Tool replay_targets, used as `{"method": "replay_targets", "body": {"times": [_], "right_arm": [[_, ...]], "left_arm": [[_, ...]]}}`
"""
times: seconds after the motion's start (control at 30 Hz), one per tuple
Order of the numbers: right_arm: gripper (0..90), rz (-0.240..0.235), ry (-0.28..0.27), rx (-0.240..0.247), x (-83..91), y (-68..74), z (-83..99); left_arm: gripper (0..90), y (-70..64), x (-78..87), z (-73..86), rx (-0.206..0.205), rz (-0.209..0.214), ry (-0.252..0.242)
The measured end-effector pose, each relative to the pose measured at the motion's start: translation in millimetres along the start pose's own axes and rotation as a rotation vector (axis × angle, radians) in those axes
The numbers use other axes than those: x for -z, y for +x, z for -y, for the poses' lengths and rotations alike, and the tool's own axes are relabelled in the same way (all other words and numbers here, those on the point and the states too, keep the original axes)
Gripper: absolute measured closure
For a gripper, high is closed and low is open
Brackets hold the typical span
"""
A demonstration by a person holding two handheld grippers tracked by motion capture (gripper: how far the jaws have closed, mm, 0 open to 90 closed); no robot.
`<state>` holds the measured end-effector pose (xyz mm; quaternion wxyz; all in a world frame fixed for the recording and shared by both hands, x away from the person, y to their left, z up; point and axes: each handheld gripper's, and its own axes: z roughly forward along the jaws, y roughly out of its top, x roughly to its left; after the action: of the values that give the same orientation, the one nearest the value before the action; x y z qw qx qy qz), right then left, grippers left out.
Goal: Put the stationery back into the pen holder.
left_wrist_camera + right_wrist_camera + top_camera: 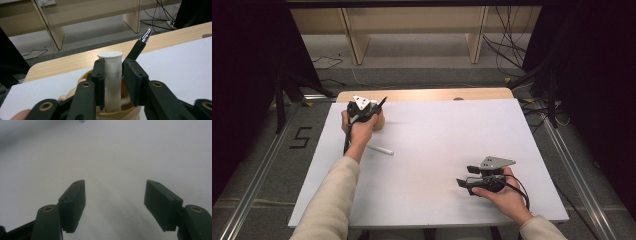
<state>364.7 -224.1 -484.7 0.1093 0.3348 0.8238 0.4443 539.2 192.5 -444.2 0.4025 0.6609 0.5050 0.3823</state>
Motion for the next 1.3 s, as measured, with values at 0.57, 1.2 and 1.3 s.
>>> {"method": "replay_targets", "body": {"times": [0.57, 1.2, 1.3], "right_arm": [[34.1, -0.003, 0.002, -0.002, -0.1, -0.3, 0.1], [34.1, -0.007, 0.006, -0.005, -0.7, -1.2, 0.0], [34.1, -0.008, 0.007, -0.007, -1.1, -1.0, 0.0]], "left_arm": [[85.5, -0.2, 1.0, 4.8, 0.037, -0.003, 0.108], [89.6, 5.8, -8.4, -34.8, 0.086, -0.023, -0.004], [89.6, 6.1, -10.6, -38.0, 0.090, -0.025, -0.003]]}}
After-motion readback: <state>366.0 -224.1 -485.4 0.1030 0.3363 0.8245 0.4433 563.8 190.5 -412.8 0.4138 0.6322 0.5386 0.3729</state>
